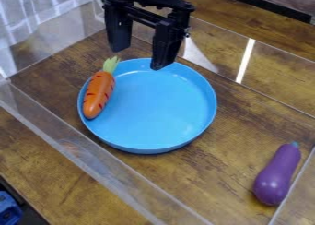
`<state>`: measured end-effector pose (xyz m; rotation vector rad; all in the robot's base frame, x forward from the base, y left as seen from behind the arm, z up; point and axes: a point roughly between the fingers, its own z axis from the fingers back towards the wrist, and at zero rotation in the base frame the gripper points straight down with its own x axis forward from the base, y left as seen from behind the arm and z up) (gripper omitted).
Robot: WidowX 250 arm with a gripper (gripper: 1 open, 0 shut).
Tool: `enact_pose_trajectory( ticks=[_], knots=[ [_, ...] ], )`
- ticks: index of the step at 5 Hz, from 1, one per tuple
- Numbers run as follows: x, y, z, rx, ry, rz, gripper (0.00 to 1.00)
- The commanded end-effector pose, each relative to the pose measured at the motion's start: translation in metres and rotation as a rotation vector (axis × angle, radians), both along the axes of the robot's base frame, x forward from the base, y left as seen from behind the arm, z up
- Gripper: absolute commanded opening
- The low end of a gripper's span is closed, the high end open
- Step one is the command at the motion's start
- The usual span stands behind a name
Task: Move the carrot to the right side
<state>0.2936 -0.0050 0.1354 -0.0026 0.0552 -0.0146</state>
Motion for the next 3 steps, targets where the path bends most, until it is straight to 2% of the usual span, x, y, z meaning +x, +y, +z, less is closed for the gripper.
enact_pose_trajectory(
  ticks=[1,3],
  knots=[
    [-0.001,0.002,-0.005,-0.003,0.011,0.008,1.00],
    [-0.008,0.042,-0.017,0.012,0.003,0.095,1.00]
  ],
)
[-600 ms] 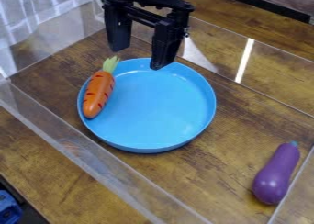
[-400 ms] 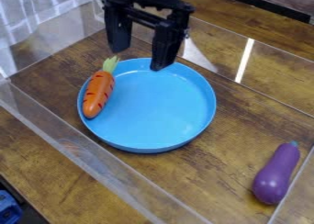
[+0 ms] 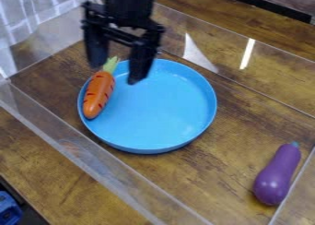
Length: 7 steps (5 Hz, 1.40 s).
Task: Move the carrot to the right side
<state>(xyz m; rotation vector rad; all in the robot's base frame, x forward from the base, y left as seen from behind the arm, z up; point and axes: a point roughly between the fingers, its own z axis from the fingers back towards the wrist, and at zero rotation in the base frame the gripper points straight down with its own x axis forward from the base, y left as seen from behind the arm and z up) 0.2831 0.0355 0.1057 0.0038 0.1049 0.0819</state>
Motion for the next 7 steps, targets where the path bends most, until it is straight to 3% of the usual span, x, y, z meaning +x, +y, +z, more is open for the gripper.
enact_pose_trajectory(
  ticks=[1,3,5,7],
  knots=[
    [0.001,0.022,0.006,0.002,-0.059,0.017,1.00],
    [0.002,0.029,-0.008,-0.016,-0.064,0.035,1.00],
    [0.010,0.039,-0.031,-0.042,-0.104,0.018,1.00],
    [0.019,0.051,-0.048,-0.042,-0.141,-0.039,1.00]
  ],
)
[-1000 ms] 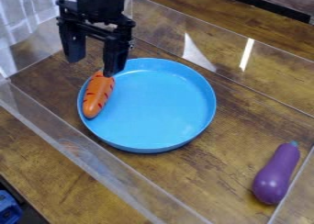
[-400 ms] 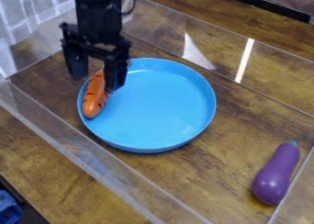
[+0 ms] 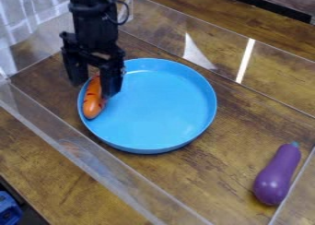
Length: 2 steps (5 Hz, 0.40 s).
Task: Move the carrot to the right side
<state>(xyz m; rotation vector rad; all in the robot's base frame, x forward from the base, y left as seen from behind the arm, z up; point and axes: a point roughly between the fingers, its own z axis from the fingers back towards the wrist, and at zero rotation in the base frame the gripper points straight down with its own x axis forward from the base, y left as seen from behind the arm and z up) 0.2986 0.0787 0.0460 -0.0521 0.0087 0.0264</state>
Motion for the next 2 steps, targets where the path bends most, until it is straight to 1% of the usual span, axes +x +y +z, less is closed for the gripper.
enact_pose_trajectory(
  ticks=[1,2],
  knots=[
    [0.0067,0.0105,0.0030,0.012,-0.056,0.004,1.00],
    [0.0088,0.0128,-0.0041,0.013,-0.065,0.001,1.00]
  ],
)
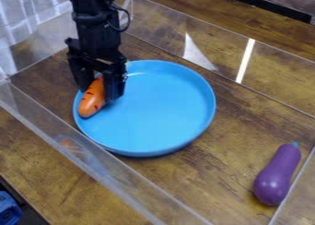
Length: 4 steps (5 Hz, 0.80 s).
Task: Move the carrot to the right side
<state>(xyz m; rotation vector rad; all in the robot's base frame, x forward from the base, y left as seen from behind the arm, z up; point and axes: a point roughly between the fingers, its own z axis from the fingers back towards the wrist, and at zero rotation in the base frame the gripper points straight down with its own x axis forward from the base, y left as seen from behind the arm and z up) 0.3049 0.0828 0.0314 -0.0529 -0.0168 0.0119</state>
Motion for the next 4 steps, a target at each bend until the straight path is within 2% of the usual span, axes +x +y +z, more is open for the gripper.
enact_pose_trajectory(
  ticks=[1,2,4],
  knots=[
    [0.0050,0.0102,0.0053,0.016,-0.043,0.016,1.00],
    [0.0064,0.0097,0.0039,0.012,-0.048,0.019,0.00],
    [0.0145,0.0109,0.0138,-0.014,-0.076,0.054,0.00]
  ],
)
